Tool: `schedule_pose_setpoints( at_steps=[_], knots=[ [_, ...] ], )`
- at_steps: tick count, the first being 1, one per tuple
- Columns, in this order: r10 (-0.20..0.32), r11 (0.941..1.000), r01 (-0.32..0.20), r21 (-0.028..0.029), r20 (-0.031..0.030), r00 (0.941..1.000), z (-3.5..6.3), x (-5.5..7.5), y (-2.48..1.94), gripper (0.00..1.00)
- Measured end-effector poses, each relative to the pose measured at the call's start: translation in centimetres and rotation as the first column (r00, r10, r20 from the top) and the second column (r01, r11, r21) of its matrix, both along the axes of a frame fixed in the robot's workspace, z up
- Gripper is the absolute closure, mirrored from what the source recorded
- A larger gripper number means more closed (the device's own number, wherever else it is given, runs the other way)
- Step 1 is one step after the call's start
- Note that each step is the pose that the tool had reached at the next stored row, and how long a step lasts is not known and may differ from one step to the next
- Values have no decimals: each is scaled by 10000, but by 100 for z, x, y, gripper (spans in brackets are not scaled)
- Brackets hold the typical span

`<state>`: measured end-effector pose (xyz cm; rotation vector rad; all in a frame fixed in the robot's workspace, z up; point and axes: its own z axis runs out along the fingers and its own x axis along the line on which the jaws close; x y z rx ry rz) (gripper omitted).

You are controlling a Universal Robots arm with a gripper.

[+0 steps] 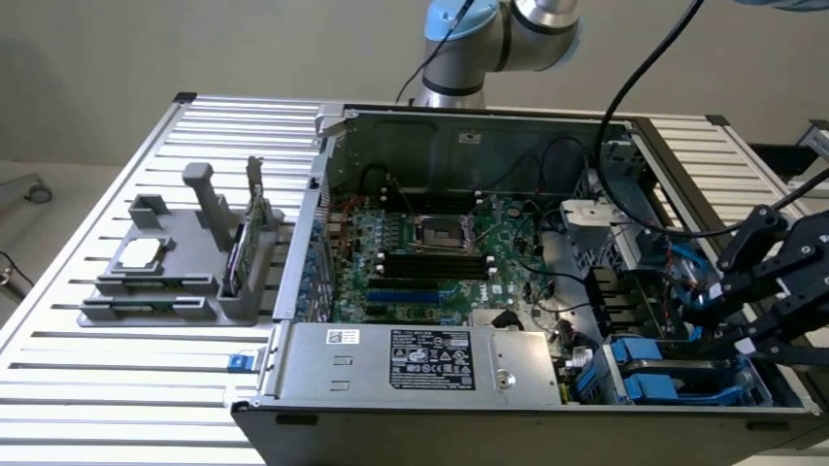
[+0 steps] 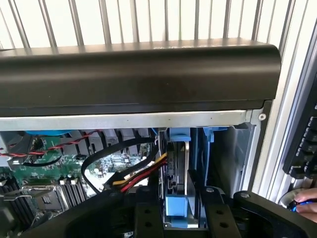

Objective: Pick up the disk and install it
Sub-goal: 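Insert the disk into the insertion slot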

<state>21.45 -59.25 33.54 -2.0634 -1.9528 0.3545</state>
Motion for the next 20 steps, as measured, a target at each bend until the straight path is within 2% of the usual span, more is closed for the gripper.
schedule_pose_setpoints(
  at_steps=[4, 11, 20],
  knots=[
    [0, 10000, 0, 0, -35, 10000, 109, 0, -14, 64],
    [0, 10000, 0, 16, -40, 10000, 226, -39, -53, 64],
    [-1, 10000, 1, 25, -39, 10000, 252, -343, -84, 64]
  ],
)
